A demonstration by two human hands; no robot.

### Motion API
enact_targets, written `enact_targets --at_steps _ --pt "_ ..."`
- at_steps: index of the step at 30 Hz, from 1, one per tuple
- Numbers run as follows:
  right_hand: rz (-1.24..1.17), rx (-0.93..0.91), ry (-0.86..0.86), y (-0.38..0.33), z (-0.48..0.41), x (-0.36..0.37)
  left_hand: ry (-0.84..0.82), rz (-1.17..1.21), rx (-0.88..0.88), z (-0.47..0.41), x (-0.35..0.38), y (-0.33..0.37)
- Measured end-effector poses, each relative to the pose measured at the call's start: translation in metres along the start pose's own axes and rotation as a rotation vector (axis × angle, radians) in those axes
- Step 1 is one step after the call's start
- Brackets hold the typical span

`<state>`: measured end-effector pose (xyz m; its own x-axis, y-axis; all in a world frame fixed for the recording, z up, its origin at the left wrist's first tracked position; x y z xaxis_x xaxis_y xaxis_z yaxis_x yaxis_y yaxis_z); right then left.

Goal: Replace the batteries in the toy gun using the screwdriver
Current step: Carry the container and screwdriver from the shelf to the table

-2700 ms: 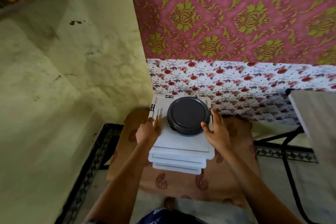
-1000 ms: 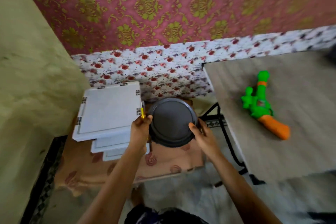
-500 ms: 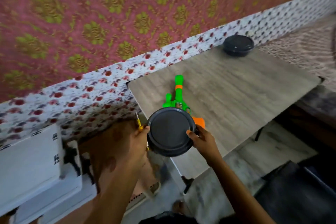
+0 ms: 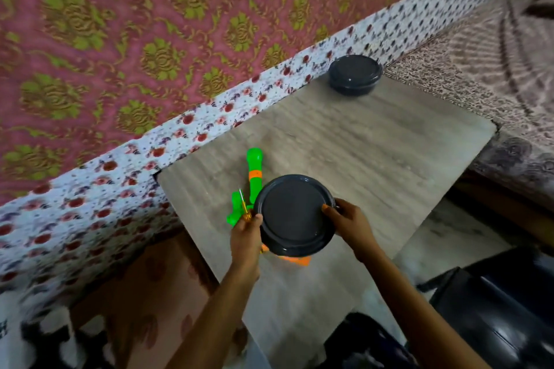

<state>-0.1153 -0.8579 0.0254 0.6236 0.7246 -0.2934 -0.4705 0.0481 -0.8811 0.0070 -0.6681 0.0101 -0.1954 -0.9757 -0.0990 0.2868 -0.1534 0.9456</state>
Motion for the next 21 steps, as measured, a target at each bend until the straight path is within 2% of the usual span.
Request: enact_targets --at_steps 7,11,16,21 --pt "0.11 -0.043 -0.006 -0.016 -0.101 -0.05 0.062 -0.058 -0.008 -0.027 0.084 -0.003" --pt "0.169 -0.073 -0.078 -0.027 -0.168 -0.094 0.167 0.051 -0.038 -0.044 0.153 0.002" --pt "0.206 -0.102 -0.181 -0.043 -0.223 -0.137 0.203 0.04 -0.071 -0.053 0.215 0.016" --pt "0.156 -0.084 -0.268 -0.057 -0.259 -0.155 0.207 -0.05 -0.048 -0.059 0.245 0.041"
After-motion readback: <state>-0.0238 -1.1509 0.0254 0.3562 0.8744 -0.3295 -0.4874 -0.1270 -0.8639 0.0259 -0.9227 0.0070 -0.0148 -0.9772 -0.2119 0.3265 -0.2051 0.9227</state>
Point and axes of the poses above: each hand's wrist, its own z-axis away from the middle knuckle, its own x-axis out of the palm, y = z × x, the point moved 7 cm from there along -z, towards the middle knuckle, and after that the axes turned 4 degrees about x, right-handed, at the moved point
